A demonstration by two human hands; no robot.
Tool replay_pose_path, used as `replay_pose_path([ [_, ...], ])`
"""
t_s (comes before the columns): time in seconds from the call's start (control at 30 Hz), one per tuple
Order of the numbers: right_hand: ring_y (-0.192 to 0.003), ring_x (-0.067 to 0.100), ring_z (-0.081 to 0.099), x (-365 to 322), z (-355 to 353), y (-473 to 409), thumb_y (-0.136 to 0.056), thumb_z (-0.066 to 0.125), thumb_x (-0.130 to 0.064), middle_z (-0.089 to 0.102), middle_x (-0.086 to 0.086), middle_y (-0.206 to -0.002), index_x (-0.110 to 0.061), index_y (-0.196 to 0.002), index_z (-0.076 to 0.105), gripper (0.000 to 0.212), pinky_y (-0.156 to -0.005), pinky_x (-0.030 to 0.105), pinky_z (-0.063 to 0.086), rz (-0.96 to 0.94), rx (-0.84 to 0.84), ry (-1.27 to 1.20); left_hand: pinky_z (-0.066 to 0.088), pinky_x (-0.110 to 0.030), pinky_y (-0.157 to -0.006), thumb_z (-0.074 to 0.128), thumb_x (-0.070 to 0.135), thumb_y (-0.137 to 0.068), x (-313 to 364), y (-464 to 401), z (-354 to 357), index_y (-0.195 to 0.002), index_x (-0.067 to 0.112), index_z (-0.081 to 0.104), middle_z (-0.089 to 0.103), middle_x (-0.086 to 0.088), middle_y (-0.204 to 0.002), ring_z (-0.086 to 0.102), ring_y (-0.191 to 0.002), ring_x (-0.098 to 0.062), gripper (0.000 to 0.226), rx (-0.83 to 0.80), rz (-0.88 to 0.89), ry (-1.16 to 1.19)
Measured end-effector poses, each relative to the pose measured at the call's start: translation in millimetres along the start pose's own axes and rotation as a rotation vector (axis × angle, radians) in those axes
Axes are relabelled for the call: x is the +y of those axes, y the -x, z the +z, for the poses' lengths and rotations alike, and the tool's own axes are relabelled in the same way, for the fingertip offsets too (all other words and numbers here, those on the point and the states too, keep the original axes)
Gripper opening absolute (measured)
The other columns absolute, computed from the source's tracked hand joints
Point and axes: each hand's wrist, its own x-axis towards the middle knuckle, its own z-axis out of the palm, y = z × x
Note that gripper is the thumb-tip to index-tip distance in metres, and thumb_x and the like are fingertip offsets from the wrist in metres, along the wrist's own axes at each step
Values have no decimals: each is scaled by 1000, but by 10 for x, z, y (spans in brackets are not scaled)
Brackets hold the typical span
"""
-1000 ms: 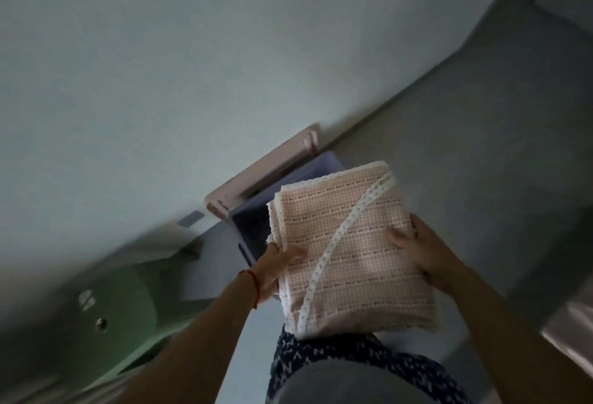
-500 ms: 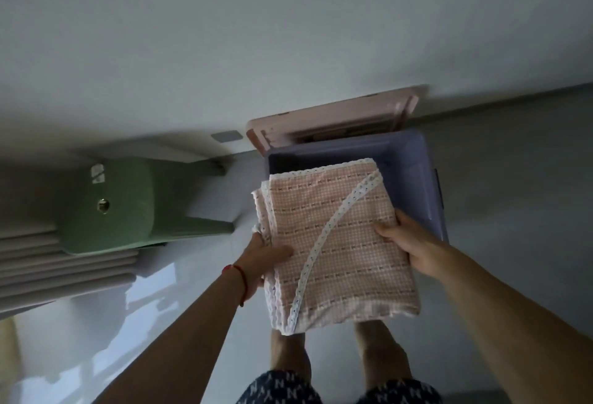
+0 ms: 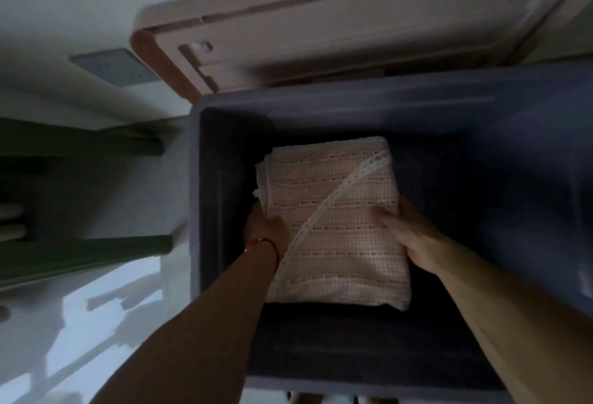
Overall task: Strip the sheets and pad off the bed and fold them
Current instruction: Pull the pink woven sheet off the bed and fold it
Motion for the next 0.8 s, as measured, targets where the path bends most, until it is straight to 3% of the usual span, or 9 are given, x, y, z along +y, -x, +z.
replay_pose_path([
  [0.07,-114,18,65,250,108,-320,-97,66,-34,64,-1,-131,-27,-141,53,46,-95,36,54,-22,-2,26,44,-43,-110,43,9,-98,-262,-258,133,-151,19,42,57,-7,-139,56,-122,-30,54,38,41,-103],
  [0.2,-137,17,44,605,163,-777,-103,55,-37,42,-8,-148,-22,-159,22,67,-116,32,32,-100,52,357,31,-40,-119,46,11,-101,-550,-529,330,-160,11,14,37,-13,-156,42,-138,-31,67,4,112,-328],
  [0.3,-141,20,37,662,154,-736,-101,58,-36,32,-2,-158,-26,-161,9,79,-118,37,30,-214,95,533,20,-31,-120,46,4,-100,-578,-319,423,-161,15,1,22,-14,-163,31,-144,-28,76,174,262,-419],
  [0.37,-149,24,15,576,221,-543,-92,69,-43,-4,2,-168,-34,-160,-13,106,-120,46,26,-310,104,851,17,-42,-123,56,-1,-92,-555,-155,451,-161,18,-2,6,-17,-165,17,-151,-35,92,264,509,-634],
  [0.43,-152,33,-20,500,297,-450,-77,79,-57,-42,5,-158,-35,-155,-27,134,-123,59,10,-408,45,1272,4,-54,-125,63,7,-91,-514,-189,390,-160,22,-12,-16,-19,-165,-8,-153,-38,103,120,700,-954],
  [0.5,-141,38,-44,488,351,-535,-61,86,-64,-58,8,-146,-36,-150,-36,154,-119,68,-4,-398,-76,1484,-8,-54,-123,71,25,-89,-445,-450,304,-156,24,-23,-32,-20,-160,-24,-150,-37,116,-69,690,-1243],
  [0.57,-134,42,-51,538,387,-696,-54,91,-64,-63,12,-140,-34,-145,-43,165,-115,76,-2,-322,-115,1595,-10,-52,-123,78,37,-81,-377,-728,239,-151,23,-32,-38,-20,-156,-30,-148,-37,131,-174,643,-1447],
  [0.67,-133,45,-50,635,443,-916,-55,90,-64,-64,16,-137,-30,-142,-48,166,-112,80,4,-237,-84,1661,-17,-47,-121,83,39,-76,-424,-979,316,-150,23,-34,-40,-19,-156,-31,-147,-36,140,-177,650,-1477],
  [0.8,-135,46,-47,586,460,-881,-61,88,-61,-66,15,-135,-31,-143,-46,161,-110,80,8,-214,-102,1699,-4,-49,-125,67,29,-92,-396,-909,383,-150,26,-34,-38,-17,-158,-26,-150,-35,116,-129,603,-1519],
])
